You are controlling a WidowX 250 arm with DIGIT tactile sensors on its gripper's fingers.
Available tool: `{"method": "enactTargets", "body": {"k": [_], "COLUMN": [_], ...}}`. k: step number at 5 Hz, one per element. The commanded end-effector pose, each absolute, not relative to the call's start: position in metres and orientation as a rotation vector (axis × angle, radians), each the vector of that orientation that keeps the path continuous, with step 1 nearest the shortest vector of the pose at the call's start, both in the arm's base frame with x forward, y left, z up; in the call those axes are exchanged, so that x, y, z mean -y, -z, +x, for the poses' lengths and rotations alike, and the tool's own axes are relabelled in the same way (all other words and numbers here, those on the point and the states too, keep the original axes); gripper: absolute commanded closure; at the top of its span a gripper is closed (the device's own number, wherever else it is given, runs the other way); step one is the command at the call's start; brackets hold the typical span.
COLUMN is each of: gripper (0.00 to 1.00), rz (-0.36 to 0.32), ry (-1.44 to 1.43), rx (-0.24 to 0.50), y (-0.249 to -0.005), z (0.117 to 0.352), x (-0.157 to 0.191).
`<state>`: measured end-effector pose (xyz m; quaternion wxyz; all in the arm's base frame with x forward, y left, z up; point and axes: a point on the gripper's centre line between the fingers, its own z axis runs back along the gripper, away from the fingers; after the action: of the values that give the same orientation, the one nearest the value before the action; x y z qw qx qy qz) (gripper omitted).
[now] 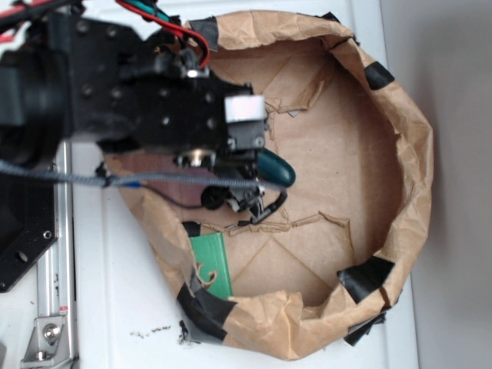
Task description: Grab the yellow duck.
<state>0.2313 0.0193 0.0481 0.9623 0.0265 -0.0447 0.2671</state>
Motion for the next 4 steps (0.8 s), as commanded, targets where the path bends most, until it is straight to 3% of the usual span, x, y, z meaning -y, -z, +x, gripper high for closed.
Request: {"method": "enactTargets", "body": {"k": [1, 4], "gripper": [0.0, 0.0], "rz": [0.075, 0.168], "ry": [-0.527, -0.481], "rx": [0.055, 0.025], "y": [-0.029, -0.001], "z": [0.226, 0.243], "x": [-0.022, -0.01]}}
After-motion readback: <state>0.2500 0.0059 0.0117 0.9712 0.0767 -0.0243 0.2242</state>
